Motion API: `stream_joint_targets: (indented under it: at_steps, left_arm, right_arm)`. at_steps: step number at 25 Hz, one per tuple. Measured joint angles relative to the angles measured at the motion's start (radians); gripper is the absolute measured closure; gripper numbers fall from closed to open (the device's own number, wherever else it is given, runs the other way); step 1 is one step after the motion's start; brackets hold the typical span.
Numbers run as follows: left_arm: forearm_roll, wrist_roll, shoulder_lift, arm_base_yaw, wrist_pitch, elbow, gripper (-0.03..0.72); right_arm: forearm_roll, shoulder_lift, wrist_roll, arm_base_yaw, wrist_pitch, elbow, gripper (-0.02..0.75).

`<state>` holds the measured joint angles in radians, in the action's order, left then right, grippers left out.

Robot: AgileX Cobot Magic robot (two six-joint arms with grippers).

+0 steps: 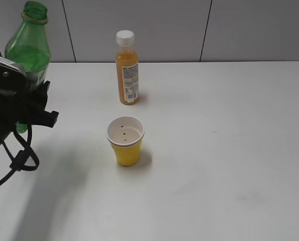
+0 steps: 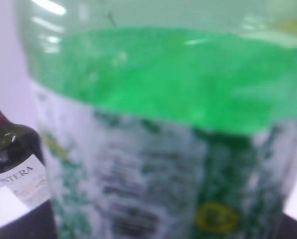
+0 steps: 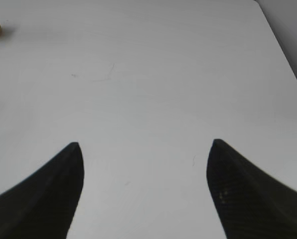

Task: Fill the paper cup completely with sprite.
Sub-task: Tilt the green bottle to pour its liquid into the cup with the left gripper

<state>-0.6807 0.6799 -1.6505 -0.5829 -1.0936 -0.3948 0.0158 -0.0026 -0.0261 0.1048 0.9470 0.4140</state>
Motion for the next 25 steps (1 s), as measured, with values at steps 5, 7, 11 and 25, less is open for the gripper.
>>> stream_joint_targets:
  at_steps: [5, 7, 11, 25]
  left_arm:
    - [-0.080, 0.010, 0.002, -0.071, -0.039, 0.065, 0.232]
    - [-0.095, 0.025, 0.002, -0.083, -0.039, 0.077, 0.232]
    - [-0.108, 0.119, 0.002, -0.086, -0.041, 0.077, 0.232]
    - [-0.106, 0.344, -0.025, -0.086, -0.042, 0.073, 0.232]
  right_arm:
    - [0.000, 0.000, 0.000, 0.000, 0.000, 0.000, 0.144]
    - [0.000, 0.000, 0.000, 0.000, 0.000, 0.000, 0.144]
    - [0.000, 0.000, 0.000, 0.000, 0.000, 0.000, 0.144]
    - [0.000, 0.000, 0.000, 0.000, 0.000, 0.000, 0.144]
